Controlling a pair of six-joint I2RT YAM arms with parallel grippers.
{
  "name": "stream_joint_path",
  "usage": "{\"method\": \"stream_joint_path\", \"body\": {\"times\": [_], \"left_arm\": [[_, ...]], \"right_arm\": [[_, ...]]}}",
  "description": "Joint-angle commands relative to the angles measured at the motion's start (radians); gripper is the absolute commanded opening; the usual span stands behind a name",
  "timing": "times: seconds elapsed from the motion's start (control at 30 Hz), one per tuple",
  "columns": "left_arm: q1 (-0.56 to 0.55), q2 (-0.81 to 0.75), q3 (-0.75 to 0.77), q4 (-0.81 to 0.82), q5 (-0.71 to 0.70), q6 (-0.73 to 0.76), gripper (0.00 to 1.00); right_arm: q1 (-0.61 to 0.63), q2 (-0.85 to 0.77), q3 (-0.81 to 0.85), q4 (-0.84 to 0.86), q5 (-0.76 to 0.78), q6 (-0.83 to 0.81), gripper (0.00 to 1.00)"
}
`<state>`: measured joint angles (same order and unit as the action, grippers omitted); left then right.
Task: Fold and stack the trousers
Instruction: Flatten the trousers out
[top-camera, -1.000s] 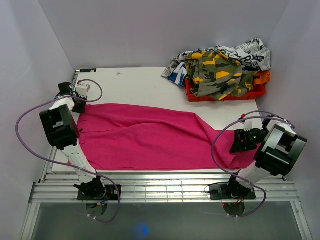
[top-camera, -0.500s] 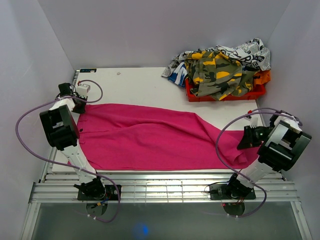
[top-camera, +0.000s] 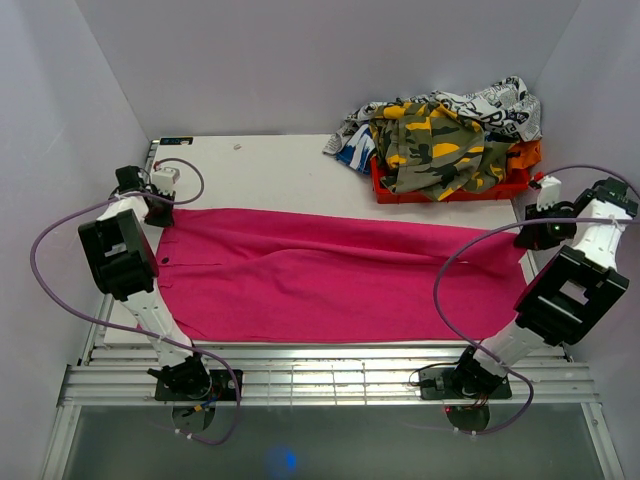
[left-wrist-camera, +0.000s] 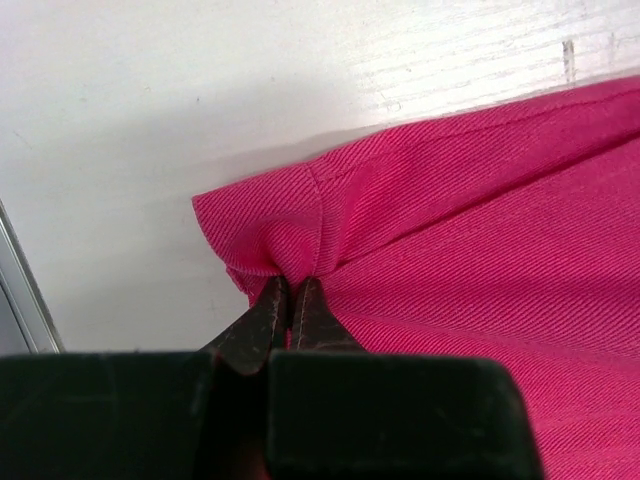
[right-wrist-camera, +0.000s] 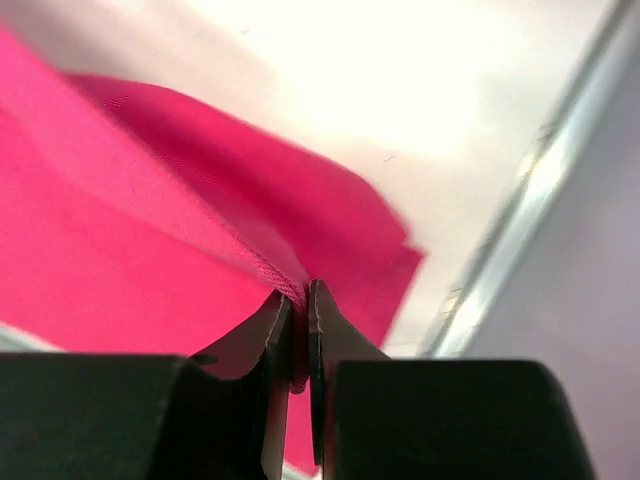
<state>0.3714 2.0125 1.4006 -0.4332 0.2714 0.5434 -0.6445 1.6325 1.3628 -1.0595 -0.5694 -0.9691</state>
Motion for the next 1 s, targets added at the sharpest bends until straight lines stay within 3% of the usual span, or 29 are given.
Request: {"method": "stream_joint_path", "body": {"times": [0.0,0.33,0.63,0.7,0.73,0.77,0.83,0.87,0.93,0.97], "left_arm": [[0.027,-0.032,0.024,0.045,-0.011,-0.032,0.00],[0.027,-0.058,0.002,0.238,-0.076,-0.115,0.00],[0.026,-0.025,0.001,0.333,-0.100,-0.177,0.00],[0.020,0.005,0.029,0.312,-0.121,-0.189,0.13],[0.018,0.014,0.078,0.286,-0.133,-0.194,0.25],[0.018,0.026,0.107,0.218,-0.141,-0.197,0.45],[0.020,0.032,0.197,0.122,-0.129,-0.165,0.54],[0.020,0.032,0.222,0.017,-0.106,-0.139,0.65],[0.020,-0.009,0.236,-0.065,-0.061,-0.051,0.66],[0.020,-0.033,0.221,-0.134,-0.014,-0.027,0.78]], "right_arm": [[0.011,0.052,0.084,0.216,0.071,0.081,0.08],[0.086,0.286,0.166,0.400,0.226,0.188,0.08],[0.147,0.309,0.141,0.656,0.304,0.351,0.09],[0.161,0.309,0.139,0.685,0.359,0.395,0.32],[0.170,0.309,0.147,0.670,0.373,0.405,0.43],[0.172,0.306,0.159,0.647,0.382,0.409,0.65],[0.172,0.293,0.186,0.575,0.387,0.399,0.75],[0.172,0.265,0.186,0.555,0.394,0.389,0.75],[0.171,0.228,0.162,0.521,0.407,0.343,0.79],[0.171,0.186,0.145,0.501,0.411,0.328,0.80]]}}
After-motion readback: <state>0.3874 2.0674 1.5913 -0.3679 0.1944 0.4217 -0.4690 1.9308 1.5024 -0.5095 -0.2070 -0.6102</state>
